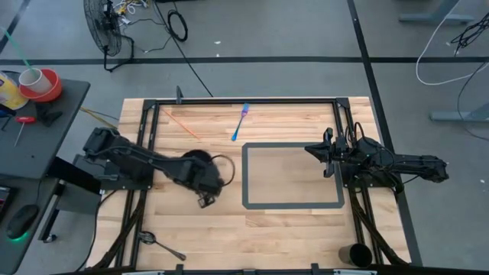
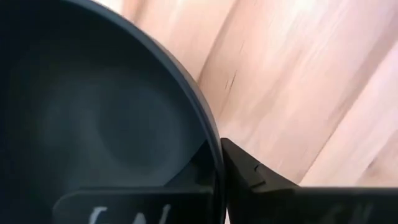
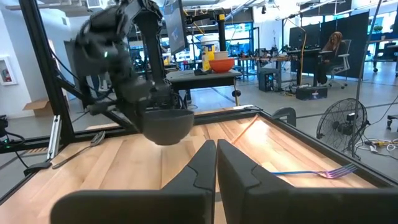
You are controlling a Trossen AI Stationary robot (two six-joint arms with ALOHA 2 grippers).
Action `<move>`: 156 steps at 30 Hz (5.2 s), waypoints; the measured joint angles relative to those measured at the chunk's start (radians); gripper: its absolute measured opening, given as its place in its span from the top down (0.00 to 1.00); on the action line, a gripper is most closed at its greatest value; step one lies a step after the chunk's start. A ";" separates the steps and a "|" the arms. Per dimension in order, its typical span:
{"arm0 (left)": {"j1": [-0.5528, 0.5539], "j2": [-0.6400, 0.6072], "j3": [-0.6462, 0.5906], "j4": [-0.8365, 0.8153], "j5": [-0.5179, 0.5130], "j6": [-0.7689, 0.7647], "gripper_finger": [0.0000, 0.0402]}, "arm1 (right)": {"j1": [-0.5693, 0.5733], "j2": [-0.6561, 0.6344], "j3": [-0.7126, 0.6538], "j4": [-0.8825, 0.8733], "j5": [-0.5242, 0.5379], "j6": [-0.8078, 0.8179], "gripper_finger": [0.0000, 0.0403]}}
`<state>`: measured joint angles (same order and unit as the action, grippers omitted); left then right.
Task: Pick & Place Utensil
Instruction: Put the black bowl on the center of the mat
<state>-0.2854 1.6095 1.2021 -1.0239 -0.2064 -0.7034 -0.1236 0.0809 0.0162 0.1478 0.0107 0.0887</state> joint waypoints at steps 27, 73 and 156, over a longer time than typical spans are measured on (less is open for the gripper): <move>0.045 0.521 0.595 -0.086 -0.065 0.651 0.97 | 0.000 0.000 0.000 0.000 0.000 0.000 0.96; 0.124 0.609 0.606 0.257 0.041 1.107 0.97 | 0.000 0.002 0.000 0.001 0.007 0.000 0.96; 0.057 -0.641 -0.494 0.751 0.077 0.689 0.67 | 0.485 1.510 1.045 -0.632 0.264 0.237 0.61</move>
<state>-0.2279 0.9680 0.7086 -0.2733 -0.1299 -0.0147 0.3619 1.5907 1.0611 -0.4843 0.2747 0.3256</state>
